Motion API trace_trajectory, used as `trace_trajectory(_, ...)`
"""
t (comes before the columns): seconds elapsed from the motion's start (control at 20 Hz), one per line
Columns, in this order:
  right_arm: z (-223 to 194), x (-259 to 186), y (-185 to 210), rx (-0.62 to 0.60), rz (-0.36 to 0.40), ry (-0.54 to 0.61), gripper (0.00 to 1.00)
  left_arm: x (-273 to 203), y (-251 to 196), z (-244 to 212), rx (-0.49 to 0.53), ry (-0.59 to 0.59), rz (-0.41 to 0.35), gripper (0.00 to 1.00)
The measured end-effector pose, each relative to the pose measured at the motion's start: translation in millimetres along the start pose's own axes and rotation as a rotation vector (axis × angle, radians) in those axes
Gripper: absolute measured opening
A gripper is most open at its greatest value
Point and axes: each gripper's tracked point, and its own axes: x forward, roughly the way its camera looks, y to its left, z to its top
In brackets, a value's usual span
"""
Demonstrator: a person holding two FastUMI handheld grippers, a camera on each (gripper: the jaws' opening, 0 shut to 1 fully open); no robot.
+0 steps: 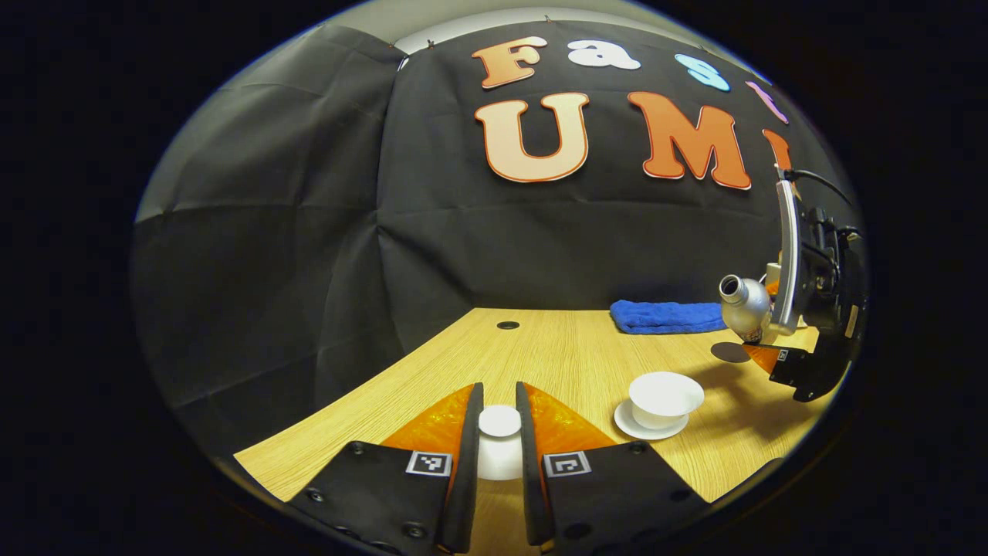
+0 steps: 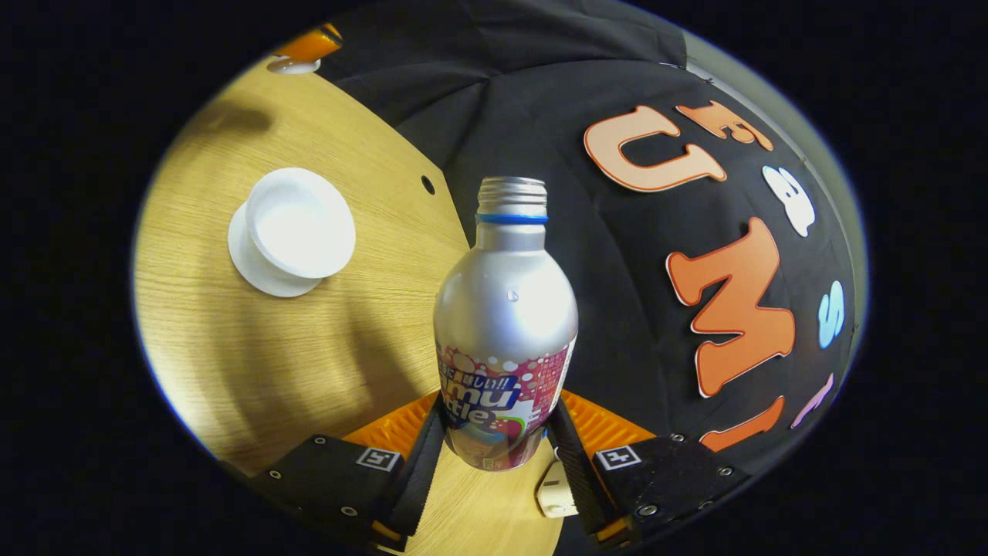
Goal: Open the teacup lid with one hand, grasp the water bottle and pour water into the teacup with the other hand; after pouring, place the water bottle on the coaster and then close the teacup lid.
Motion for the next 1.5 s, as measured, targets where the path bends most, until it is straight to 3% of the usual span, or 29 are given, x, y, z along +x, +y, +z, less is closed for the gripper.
trace_trajectory(0.65,33.6,2.7,-27.9,-0.412,-0.216,-0.103,0.76,-3.8,16.8,-6.8,-0.005,0.005,0.025,0.3)
trace_trajectory(1.05,41.0,4.5,-31.0,-0.518,-0.244,-0.118,0.76,-7.0,23.6,-12.9,-0.01,0.011,0.031,0.3)
trace_trajectory(1.1,42.3,4.2,-32.7,-0.53,-0.248,-0.121,0.8,-7.1,25.0,-13.0,-0.008,0.01,0.033,0.3)
trace_trajectory(1.35,48.2,6.7,-42.7,-0.616,-0.277,-0.143,0.77,-9.3,29.0,-15.7,-0.013,0.011,0.037,0.27)
trace_trajectory(1.4,50.1,6.5,-44.6,-0.637,-0.284,-0.149,0.73,-10.2,29.5,-14.9,-0.015,0.011,0.037,0.3)
trace_trajectory(1.5,52.9,9.7,-49.8,-0.677,-0.298,-0.159,0.77,-10.3,29.9,-15.5,-0.016,0.007,0.038,0.3)
